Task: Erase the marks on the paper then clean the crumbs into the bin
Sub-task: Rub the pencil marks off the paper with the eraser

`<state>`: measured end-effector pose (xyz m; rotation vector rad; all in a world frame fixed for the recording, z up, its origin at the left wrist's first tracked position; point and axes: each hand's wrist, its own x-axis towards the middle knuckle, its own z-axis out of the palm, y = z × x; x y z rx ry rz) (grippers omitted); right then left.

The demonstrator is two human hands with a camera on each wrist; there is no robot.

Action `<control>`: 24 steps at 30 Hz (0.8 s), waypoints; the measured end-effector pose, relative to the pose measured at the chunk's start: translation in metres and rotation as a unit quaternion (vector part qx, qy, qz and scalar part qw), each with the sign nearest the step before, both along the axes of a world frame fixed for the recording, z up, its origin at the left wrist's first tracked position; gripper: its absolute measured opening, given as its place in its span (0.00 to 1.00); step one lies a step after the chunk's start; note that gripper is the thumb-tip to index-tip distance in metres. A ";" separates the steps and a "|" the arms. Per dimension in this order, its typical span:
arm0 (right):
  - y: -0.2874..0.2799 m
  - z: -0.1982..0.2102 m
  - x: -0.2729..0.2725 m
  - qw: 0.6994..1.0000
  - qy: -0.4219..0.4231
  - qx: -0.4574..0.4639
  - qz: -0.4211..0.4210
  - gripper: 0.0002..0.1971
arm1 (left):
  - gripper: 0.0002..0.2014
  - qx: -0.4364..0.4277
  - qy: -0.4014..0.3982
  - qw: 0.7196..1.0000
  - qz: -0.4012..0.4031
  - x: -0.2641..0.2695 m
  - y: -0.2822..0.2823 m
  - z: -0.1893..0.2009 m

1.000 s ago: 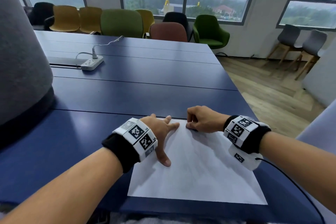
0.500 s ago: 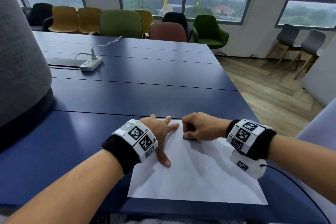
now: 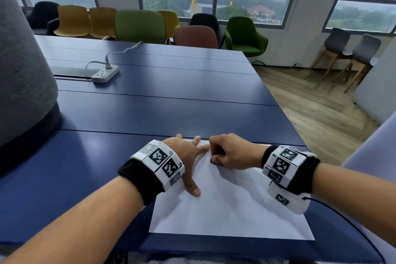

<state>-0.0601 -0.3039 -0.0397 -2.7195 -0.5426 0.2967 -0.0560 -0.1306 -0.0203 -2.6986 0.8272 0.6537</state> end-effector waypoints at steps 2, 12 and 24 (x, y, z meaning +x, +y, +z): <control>0.003 -0.001 -0.008 0.998 0.042 0.008 0.043 0.06 | 0.62 0.001 -0.001 1.000 -0.001 0.000 0.000 0.001; 0.004 0.006 -0.022 0.995 0.047 -0.018 0.085 0.05 | 0.63 0.001 0.002 1.000 0.000 0.001 0.001 0.000; 0.007 0.011 -0.020 0.996 0.068 -0.026 0.059 0.05 | 0.63 -0.001 0.005 1.000 0.003 0.000 0.001 0.000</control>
